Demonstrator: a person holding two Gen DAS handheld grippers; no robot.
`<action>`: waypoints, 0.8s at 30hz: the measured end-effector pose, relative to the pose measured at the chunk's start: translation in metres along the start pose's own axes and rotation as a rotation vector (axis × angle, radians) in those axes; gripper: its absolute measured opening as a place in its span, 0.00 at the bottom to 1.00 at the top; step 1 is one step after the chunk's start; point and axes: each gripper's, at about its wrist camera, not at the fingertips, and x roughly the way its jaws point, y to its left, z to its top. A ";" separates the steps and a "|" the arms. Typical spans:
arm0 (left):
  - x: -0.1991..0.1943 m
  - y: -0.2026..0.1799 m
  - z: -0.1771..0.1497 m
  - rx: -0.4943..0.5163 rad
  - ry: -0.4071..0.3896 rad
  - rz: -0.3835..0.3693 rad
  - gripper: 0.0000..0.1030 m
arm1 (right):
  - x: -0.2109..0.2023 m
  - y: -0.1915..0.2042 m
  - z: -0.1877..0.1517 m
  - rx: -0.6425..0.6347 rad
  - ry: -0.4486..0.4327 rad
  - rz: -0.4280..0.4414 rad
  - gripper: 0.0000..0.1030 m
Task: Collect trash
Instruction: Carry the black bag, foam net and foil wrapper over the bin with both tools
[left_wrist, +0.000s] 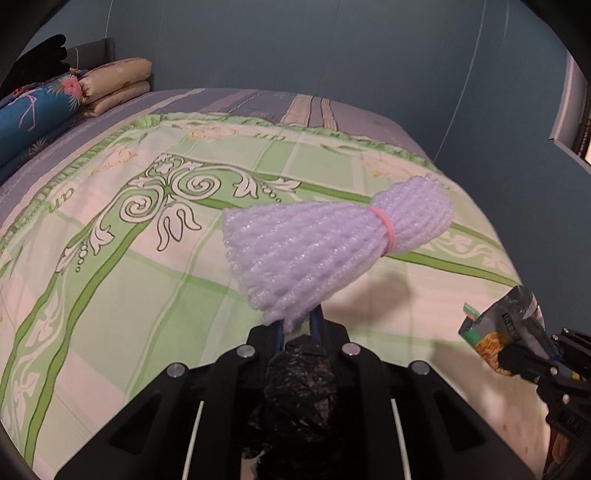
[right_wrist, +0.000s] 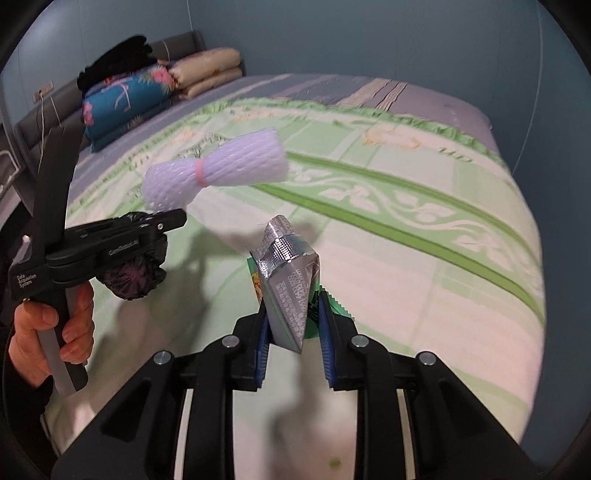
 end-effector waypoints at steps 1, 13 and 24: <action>-0.010 -0.003 -0.001 0.009 -0.013 -0.002 0.12 | -0.012 0.000 -0.001 -0.001 -0.015 -0.004 0.21; -0.145 -0.067 -0.021 0.059 -0.117 -0.075 0.12 | -0.145 -0.009 -0.044 0.056 -0.161 -0.017 0.21; -0.259 -0.158 -0.056 0.182 -0.221 -0.192 0.12 | -0.259 -0.036 -0.100 0.149 -0.304 -0.116 0.22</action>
